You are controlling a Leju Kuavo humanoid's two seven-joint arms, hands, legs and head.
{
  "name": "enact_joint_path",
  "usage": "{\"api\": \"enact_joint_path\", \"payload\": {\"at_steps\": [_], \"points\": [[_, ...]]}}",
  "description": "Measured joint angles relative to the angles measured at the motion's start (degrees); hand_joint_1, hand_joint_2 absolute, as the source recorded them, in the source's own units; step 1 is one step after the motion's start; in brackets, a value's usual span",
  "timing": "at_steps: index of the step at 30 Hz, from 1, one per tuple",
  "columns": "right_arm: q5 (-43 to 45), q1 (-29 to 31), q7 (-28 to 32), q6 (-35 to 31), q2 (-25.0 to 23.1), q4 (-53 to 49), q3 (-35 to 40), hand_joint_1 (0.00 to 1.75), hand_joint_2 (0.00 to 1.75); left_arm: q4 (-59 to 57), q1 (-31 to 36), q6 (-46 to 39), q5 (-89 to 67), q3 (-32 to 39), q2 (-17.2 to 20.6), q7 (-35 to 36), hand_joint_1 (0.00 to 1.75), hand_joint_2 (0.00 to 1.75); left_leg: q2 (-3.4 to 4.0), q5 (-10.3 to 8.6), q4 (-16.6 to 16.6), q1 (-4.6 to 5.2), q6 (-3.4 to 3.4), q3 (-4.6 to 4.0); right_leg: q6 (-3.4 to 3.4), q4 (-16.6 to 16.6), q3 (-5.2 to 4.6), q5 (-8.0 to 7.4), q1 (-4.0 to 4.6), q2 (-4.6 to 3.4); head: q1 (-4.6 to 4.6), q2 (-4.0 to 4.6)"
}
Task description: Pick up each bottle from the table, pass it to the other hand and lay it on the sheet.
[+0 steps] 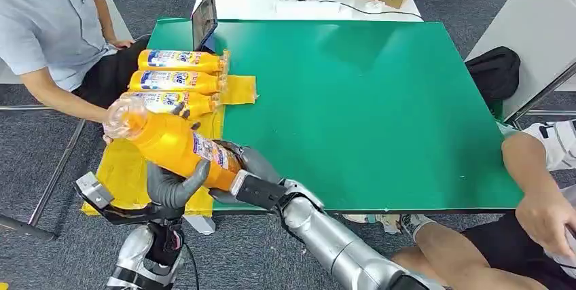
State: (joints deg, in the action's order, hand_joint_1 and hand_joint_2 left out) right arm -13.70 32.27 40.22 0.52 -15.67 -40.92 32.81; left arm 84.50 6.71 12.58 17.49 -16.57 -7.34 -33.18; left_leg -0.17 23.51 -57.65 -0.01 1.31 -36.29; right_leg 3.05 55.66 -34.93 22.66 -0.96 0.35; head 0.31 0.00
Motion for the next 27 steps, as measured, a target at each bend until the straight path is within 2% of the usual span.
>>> {"api": "enact_joint_path", "payload": {"at_steps": [2, 3, 4, 8, 9, 16, 27], "points": [[-0.2, 0.1, 0.2, 0.5, 0.2, 0.1, 0.0, 1.43, 1.75, -0.9, 0.3, 2.5, -0.1, 0.1, 0.4, 0.1, 1.75, 1.75, 0.00, 0.00, 0.0, 0.00, 0.00, 0.00, 0.00, 0.0, 0.00, 0.00, 0.00, 0.00, 0.00, 0.00], [-0.2, 0.1, 0.2, 0.7, 0.2, 0.1, 0.0, 0.49, 1.75, -1.3, 0.4, 3.7, -0.2, 0.2, 0.6, 0.2, 1.75, 1.75, -0.01, 0.00, 0.0, 0.00, 0.00, 0.00, 0.00, 0.0, 0.00, 0.00, 0.00, 0.00, 0.00, 0.00], [-0.2, 0.1, 0.2, 0.9, 0.3, 0.2, 0.0, 0.00, 1.75, -1.7, 0.6, 4.5, -0.3, 0.2, 0.8, 0.3, 1.75, 1.75, -0.01, 0.00, 0.0, 0.00, 0.00, 0.00, 0.00, 0.0, 0.00, 0.00, 0.00, 0.00, 0.00, 0.00], [-0.3, -0.3, 0.2, 1.6, 0.4, 0.2, 0.0, 0.00, 1.75, -3.0, 1.4, 8.9, -1.3, -0.1, 1.6, 1.0, 1.75, 1.75, -0.02, 0.00, 0.0, 0.00, 0.00, 0.00, 0.00, 0.0, 0.01, 0.00, 0.00, 0.01, 0.00, 0.00], [-0.3, -0.5, 0.2, 1.6, 0.4, 0.1, 0.0, 0.00, 0.00, -3.3, 1.4, 9.6, -2.3, -0.2, 1.8, 1.0, 1.75, 1.75, -0.01, 0.00, 0.0, 0.00, 0.00, 0.00, 0.00, 0.0, 0.01, 0.00, 0.00, 0.00, 0.00, 0.00], [-0.2, -1.2, -1.2, 0.3, 0.3, -1.7, 0.0, 0.00, 0.00, -4.2, 1.3, 8.8, -4.5, -1.2, 2.4, 0.6, 1.75, 1.75, -0.01, 0.00, 0.0, 0.00, 0.00, -0.01, 0.00, 0.0, 0.01, 0.00, 0.00, 0.00, 0.00, 0.00], [-0.1, -1.3, -2.2, -2.9, 0.2, -4.2, 0.0, 0.00, 0.00, -4.2, 1.9, 1.3, -3.0, -0.6, 2.0, 2.4, 1.75, 1.75, -0.01, 0.00, 0.0, 0.00, 0.00, -0.01, 0.00, 0.0, 0.01, 0.00, 0.00, 0.00, 0.02, 0.00]]}}
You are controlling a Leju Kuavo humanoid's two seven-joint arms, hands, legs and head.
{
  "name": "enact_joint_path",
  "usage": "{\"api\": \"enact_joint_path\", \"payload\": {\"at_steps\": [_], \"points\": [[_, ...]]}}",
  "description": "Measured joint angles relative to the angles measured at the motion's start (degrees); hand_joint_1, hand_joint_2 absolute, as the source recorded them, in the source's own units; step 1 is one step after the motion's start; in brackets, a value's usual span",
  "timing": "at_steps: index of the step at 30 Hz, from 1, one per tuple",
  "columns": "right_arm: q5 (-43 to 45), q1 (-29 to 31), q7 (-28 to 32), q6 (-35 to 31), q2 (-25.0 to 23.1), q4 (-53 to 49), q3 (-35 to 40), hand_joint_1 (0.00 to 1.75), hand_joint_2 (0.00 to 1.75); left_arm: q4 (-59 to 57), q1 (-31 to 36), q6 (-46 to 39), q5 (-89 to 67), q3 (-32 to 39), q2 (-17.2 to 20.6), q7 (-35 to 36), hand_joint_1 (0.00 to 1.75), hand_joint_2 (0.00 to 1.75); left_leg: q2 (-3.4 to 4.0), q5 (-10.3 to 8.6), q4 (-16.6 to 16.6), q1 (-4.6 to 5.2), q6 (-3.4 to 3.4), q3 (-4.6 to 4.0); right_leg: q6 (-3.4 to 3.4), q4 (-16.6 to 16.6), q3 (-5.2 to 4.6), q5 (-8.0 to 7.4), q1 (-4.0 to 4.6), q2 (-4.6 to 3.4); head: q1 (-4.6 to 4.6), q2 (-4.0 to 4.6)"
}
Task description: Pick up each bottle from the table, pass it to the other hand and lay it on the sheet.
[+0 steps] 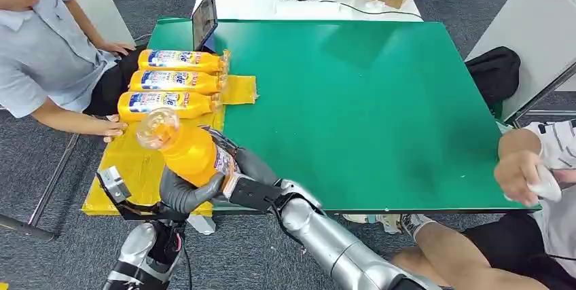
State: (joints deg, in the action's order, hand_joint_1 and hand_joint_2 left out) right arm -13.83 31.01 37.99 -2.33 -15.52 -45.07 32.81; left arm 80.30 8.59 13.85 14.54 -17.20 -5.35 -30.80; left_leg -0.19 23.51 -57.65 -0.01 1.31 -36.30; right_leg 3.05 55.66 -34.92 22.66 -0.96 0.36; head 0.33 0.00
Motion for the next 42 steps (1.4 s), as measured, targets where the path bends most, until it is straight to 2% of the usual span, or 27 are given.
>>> {"api": "enact_joint_path", "payload": {"at_steps": [7, 9, 12, 14, 23, 26, 28, 30, 35, 38, 42], "points": [[2.6, 0.0, 1.9, -10.9, -0.2, -3.2, -3.3, 0.00, 0.00, -1.6, 4.7, -19.7, -4.1, 5.9, -0.6, -1.9, 1.75, 1.75, 0.00, -0.06, 0.0, -0.02, -0.04, 0.02, -0.01, 0.0, -0.01, -0.03, 0.02, 0.00, -0.02, 0.00], [3.4, 0.0, 2.0, -13.6, -0.2, -5.1, -5.2, 0.00, 0.00, -2.2, 5.8, -22.1, -5.6, 7.5, -0.6, -2.5, 1.75, 1.75, 0.00, -0.07, 0.0, -0.03, -0.03, 0.02, -0.01, 0.0, 0.00, -0.03, 0.02, 0.00, -0.02, 0.00], [5.7, -0.7, 2.1, -21.0, 0.1, -10.3, -7.6, 0.00, 0.00, -4.0, 7.8, -24.1, -5.7, 9.4, -0.7, -2.2, 1.75, 1.75, 0.01, -0.06, 0.0, -0.02, -0.03, 0.01, 0.00, 0.0, -0.01, -0.03, 0.00, 0.00, -0.02, 0.02], [6.7, -0.7, 2.1, -23.5, 0.3, -13.0, -9.2, 0.00, 0.00, -6.3, 9.9, -24.0, -4.2, 10.8, -0.7, -0.8, 1.75, 1.75, 0.00, -0.06, 0.0, -0.01, -0.03, 0.01, 0.00, 0.0, 0.01, -0.03, 0.00, 0.00, -0.02, 0.00], [7.1, -1.0, 2.1, -23.2, 0.5, -16.3, -10.6, 0.00, 0.00, -12.9, 14.4, -23.3, -2.1, 13.7, -0.7, 0.6, 1.75, 1.75, 0.02, -0.06, 0.0, -0.03, -0.03, 0.01, 0.00, 0.0, -0.01, -0.04, 0.02, -0.01, -0.02, 0.00], [7.2, -1.4, 2.1, -23.4, 0.5, -17.0, -10.4, 0.00, 0.00, -15.3, 15.8, -33.8, -13.6, 13.4, -0.7, -0.7, 1.75, 1.75, 0.02, -0.06, 0.0, -0.03, -0.03, 0.00, 0.00, 0.0, -0.01, -0.04, 0.02, -0.01, -0.02, 0.00], [7.1, -1.6, 2.1, -23.4, 0.4, -17.7, -10.3, 0.00, 0.00, -18.0, 17.1, -42.1, -25.8, 12.5, -0.3, 0.7, 1.75, 1.75, -0.01, -0.06, 0.0, -0.03, -0.03, 0.00, 0.00, 0.0, 0.00, -0.04, 0.02, 0.01, -0.02, 0.00], [6.6, -1.8, 2.1, -23.5, 0.2, -18.7, -9.7, 0.00, 0.00, -21.3, 18.5, -46.4, -36.0, 11.1, 0.2, 2.5, 1.75, 1.75, -0.02, -0.06, 0.0, -0.03, -0.03, 0.00, 0.00, 0.0, 0.00, -0.04, 0.01, 0.01, -0.02, 0.00], [5.9, -2.4, 2.1, -22.8, 0.0, -21.0, -7.9, 0.00, 0.00, -28.4, 21.4, -50.1, -50.7, 7.3, 0.9, 6.5, 1.75, 1.75, -0.01, -0.07, 0.0, -0.02, -0.03, 0.00, 0.00, 0.0, 0.00, -0.04, 0.01, 0.01, -0.04, 0.00], [4.6, -3.0, 2.1, -22.0, 0.2, -24.3, -4.7, 0.00, 0.00, -34.2, 23.9, -50.2, -65.8, 3.4, 1.6, 10.3, 1.75, 1.75, 0.00, -0.06, 0.0, -0.02, -0.03, 0.00, 0.00, 0.0, 0.00, -0.04, 0.00, 0.01, -0.04, 0.00], [3.4, -3.5, 2.1, -21.4, 1.2, -31.2, 1.2, 0.00, 0.00, -42.3, 26.9, -48.8, -75.4, -0.9, 1.8, 13.0, 1.75, 1.75, 0.03, -0.05, 0.0, -0.02, -0.04, 0.00, 0.00, 0.0, -0.03, -0.04, 0.01, -0.03, -0.02, 0.00]]}}
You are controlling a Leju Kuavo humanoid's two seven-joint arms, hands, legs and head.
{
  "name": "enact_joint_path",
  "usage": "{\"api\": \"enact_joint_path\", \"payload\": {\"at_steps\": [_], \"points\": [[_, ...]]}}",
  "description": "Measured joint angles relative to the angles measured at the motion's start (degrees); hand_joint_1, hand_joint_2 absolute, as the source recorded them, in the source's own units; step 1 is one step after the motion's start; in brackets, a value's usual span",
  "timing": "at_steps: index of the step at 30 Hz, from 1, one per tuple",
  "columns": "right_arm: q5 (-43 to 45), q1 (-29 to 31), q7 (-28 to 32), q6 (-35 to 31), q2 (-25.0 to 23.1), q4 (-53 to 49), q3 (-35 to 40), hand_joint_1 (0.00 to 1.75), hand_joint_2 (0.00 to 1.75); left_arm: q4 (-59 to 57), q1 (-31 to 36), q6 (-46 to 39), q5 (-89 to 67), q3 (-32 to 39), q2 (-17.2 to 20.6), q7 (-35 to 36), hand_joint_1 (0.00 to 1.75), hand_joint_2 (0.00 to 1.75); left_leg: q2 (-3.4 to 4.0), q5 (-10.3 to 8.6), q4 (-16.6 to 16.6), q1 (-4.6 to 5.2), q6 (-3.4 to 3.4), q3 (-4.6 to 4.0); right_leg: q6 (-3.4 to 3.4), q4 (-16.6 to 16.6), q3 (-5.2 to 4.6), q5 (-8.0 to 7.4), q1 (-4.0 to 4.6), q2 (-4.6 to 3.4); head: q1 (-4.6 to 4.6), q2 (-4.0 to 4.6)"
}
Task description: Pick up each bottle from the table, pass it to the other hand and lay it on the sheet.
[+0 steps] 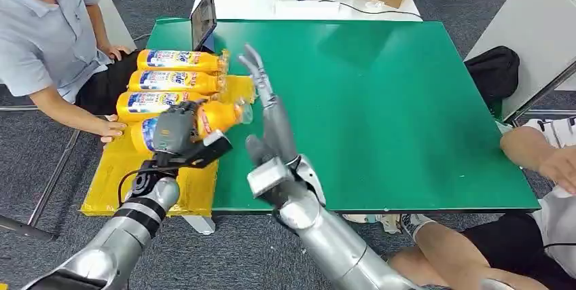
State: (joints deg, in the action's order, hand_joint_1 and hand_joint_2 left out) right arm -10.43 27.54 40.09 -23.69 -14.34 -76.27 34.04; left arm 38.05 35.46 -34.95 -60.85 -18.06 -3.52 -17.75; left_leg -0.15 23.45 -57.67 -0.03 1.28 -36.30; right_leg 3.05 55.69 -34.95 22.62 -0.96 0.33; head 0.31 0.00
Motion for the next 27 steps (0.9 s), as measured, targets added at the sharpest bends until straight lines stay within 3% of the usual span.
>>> {"api": "enact_joint_path", "payload": {"at_steps": [8, 9, 22, 24, 25, 26, 27], "points": [[-1.0, -0.5, 0.0, 2.0, 1.2, -5.9, 5.6, 0.00, 0.00, -8.4, 2.9, 2.2, -3.7, -3.2, -0.1, -0.2, 1.75, 1.75, 0.01, 0.00, 0.0, -0.02, 0.00, 0.00, -0.01, 0.0, 0.01, 0.01, 0.00, 0.01, 0.00, 0.00], [-0.7, -0.5, 0.0, 2.4, 1.2, -5.8, 5.6, 0.00, 1.75, -8.9, 3.1, 2.2, -4.5, -3.6, -0.1, -0.1, 1.75, 1.75, 0.00, 0.00, 0.0, -0.01, 0.00, 0.00, -0.01, 0.0, 0.02, 0.01, 0.00, 0.01, 0.02, 0.00], [2.1, -0.2, -0.1, 9.3, 0.2, 0.7, 4.8, 0.00, 1.75, -14.1, 3.2, 8.5, -9.4, -7.6, -1.2, 2.8, 1.71, 1.75, -0.04, 0.00, 0.0, -0.01, 0.00, 0.00, -0.01, 0.0, 0.04, 0.01, 0.01, 0.03, 0.00, 0.00], [2.1, -0.2, -0.1, 9.3, 0.2, 1.2, 4.8, 0.00, 1.75, -14.4, 3.3, 8.5, -9.4, -7.7, -1.3, 2.8, 1.45, 1.75, -0.03, 0.00, 0.0, -0.01, 0.00, 0.00, -0.01, 0.0, 0.04, 0.01, 0.00, 0.03, 0.00, 0.00], [2.1, -0.2, -0.1, 9.3, 0.2, 1.4, 4.8, 0.00, 1.75, -14.5, 3.3, 8.6, -9.4, -7.8, -1.4, 2.9, 0.54, 1.75, -0.03, 0.00, 0.0, -0.01, 0.00, 0.00, -0.01, 0.0, 0.04, 0.01, 0.00, 0.03, 0.00, 0.00], [1.9, -0.2, -0.1, 9.5, 0.2, 1.6, 4.8, 0.00, 1.75, -14.6, 3.4, 9.2, -9.4, -7.8, -1.4, 2.9, 0.02, 1.75, -0.04, -0.01, 0.0, -0.02, 0.00, 0.01, -0.01, 0.0, 0.06, 0.01, 0.01, 0.03, -0.02, 0.00], [1.8, -0.2, 0.0, 9.7, 0.1, 1.8, 4.8, 0.00, 1.75, -14.8, 3.5, 10.0, -9.3, -7.7, -1.4, 3.0, 0.00, 1.75, -0.04, -0.01, 0.0, -0.02, 0.00, 0.01, -0.01, 0.0, 0.07, 0.01, 0.00, 0.03, -0.02, 0.00]]}}
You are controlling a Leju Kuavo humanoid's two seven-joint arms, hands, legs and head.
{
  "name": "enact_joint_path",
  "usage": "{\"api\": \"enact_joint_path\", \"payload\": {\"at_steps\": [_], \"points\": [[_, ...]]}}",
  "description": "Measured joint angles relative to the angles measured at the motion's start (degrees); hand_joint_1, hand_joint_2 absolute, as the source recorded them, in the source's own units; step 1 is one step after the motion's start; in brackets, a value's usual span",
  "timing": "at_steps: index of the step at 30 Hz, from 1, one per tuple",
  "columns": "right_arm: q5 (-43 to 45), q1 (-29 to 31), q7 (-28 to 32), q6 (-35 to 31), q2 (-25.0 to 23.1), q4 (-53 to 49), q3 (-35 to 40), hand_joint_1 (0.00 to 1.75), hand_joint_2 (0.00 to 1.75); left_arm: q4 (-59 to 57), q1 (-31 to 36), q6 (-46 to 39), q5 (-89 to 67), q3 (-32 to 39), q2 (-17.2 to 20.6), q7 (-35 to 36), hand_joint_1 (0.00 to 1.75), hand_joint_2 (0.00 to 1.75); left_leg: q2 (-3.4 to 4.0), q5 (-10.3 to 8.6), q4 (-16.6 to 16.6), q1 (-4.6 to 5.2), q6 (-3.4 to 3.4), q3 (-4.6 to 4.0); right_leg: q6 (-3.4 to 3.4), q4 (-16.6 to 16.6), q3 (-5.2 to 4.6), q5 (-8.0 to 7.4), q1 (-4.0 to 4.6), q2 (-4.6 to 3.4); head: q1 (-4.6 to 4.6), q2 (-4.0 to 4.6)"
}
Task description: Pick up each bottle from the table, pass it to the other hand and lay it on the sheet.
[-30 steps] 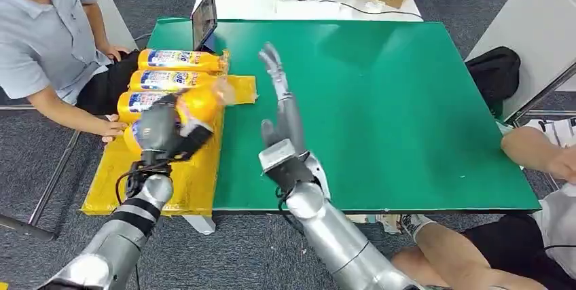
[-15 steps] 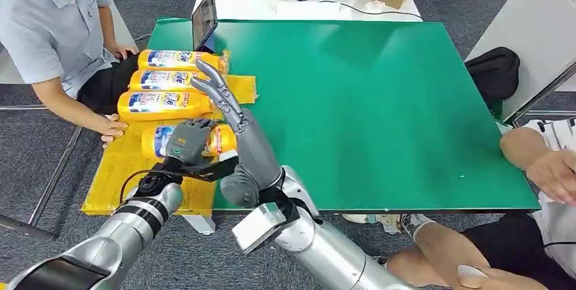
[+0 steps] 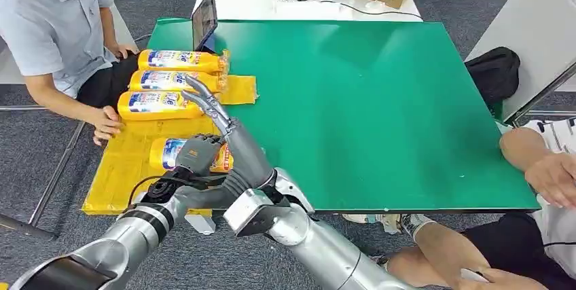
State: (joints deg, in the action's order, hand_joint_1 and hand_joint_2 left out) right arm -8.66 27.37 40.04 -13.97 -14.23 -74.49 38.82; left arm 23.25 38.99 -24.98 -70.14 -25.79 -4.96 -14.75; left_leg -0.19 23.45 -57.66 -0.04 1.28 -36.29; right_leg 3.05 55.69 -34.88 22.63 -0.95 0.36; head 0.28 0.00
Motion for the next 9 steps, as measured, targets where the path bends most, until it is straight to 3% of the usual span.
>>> {"api": "enact_joint_path", "payload": {"at_steps": [9], "points": [[-0.9, 0.1, 0.0, 0.9, -0.2, 1.7, -0.5, 0.00, 1.75, -0.7, 0.7, 7.7, 4.6, 0.5, -0.7, -2.2, 0.00, 1.75, -0.03, 0.00, 0.0, 0.00, 0.00, 0.20, 0.00, 0.0, 0.23, 0.00, -0.01, 0.02, 0.02, 0.00]]}}
